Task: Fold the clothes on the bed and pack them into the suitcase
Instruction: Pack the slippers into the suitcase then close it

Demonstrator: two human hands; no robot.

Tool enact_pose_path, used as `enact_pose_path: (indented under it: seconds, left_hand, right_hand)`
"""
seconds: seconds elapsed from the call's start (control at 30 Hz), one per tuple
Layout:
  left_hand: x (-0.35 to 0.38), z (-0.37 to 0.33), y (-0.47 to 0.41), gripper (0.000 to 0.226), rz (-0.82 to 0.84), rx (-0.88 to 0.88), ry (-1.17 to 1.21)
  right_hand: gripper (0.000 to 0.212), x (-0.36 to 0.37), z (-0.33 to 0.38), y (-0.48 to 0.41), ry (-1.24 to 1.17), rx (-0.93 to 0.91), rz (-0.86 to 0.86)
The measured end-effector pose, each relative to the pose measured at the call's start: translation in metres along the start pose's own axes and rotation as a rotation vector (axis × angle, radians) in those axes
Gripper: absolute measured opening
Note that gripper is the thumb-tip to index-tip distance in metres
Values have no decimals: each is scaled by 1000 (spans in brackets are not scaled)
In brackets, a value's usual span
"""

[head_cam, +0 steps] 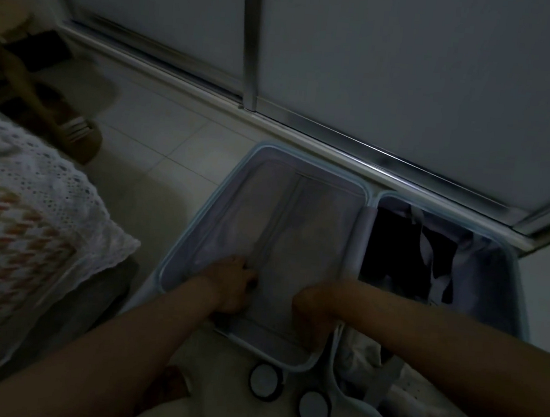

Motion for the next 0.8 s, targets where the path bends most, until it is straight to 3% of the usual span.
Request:
enact_pose_path:
  seconds: [0.1,0.2,0.3,0.37,0.43,0.57,0.7,0.8]
  left_hand:
    - [-27,16,-5,41,-198,-66,133]
    - [-40,42,-9,39,-425,-246,131]
    - [-42,64,-10,43,-447,-437,154]
    - [-40,70,-12,45,-437,-472,157]
    - [-36,72,-15,47,-474,-515,242]
    - [-25,87,-13,40,-306,-694,479]
    - [-29,88,-5,21,-350,-669,426]
    - [-43,75,2,23,-370,-657,381]
  right_hand:
    - [39,-44,-14,2,-199,83,-419]
    - [46,-90,-23,-6,-274,88,-775]
    - [44,-133,-19,-29,-370,68,-967]
    - [46,-158,-13,-45,-330,65,-1059]
    - [50,-179,-6,-56,-253,44,-1096]
    - [64,-206,4,-78,92,141,-963]
    - [41,-212,0,-93,408,236,-856]
    - [28,-212,-4,-75,440,197,-884]
Point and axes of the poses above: each hand's wrist, its own y-axis away from the middle knuckle, its own x-axis out of the palm, z = x × y, the point moved 1 cm from there along -y, towards the middle knuckle, and after that the axes turned 6 degrees about -y, right-handed, at the moved point
